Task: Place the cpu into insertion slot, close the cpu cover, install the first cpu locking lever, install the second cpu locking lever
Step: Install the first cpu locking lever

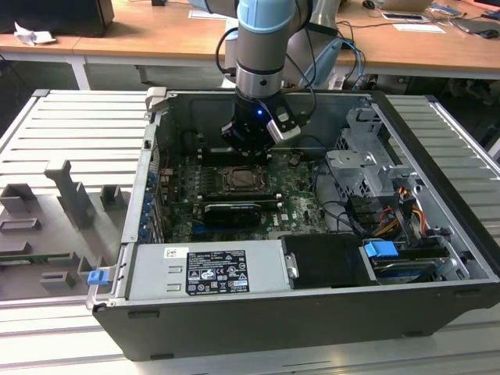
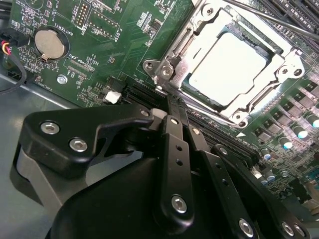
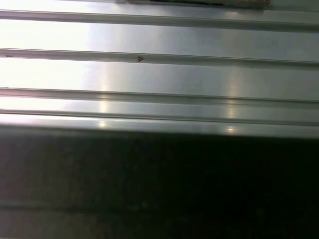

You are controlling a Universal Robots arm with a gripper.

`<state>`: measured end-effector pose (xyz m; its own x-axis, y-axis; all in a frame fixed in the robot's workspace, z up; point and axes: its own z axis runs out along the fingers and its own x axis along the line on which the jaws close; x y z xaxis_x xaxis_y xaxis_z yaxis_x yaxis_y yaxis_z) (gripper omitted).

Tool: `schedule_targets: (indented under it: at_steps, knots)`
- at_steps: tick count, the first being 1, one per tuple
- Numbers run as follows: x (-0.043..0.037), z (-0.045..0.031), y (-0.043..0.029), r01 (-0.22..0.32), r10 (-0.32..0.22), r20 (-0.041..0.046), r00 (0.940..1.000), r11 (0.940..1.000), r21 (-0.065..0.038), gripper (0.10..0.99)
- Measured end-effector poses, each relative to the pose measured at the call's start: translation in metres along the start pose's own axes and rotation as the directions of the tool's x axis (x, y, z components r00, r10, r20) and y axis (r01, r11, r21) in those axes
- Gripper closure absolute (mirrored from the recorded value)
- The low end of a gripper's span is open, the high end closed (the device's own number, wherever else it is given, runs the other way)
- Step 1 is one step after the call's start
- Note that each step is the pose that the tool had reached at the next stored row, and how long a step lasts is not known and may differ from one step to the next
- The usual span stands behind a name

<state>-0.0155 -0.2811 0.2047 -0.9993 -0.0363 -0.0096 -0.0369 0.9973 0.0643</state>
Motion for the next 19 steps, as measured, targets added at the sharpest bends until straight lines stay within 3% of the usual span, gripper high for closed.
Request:
schedule_targets:
  at_steps: [7,12,16,19]
  knots:
    - [0.0000,0.0012,-0.0002,0.000,0.000,-0.0005,1.0000,1.0000,0.007,0.980]
    - [-0.0001,0.0029,0.0001,0.000,0.000,0.0008,1.0000,1.0000,0.004,0.980]
    - [0.0001,0.0030,-0.0004,0.000,0.000,-0.0004,1.0000,1.0000,0.007,0.980]
    - [0.0000,-0.0005,-0.0001,0.000,0.000,0.0000,1.0000,1.0000,0.006,0.980]
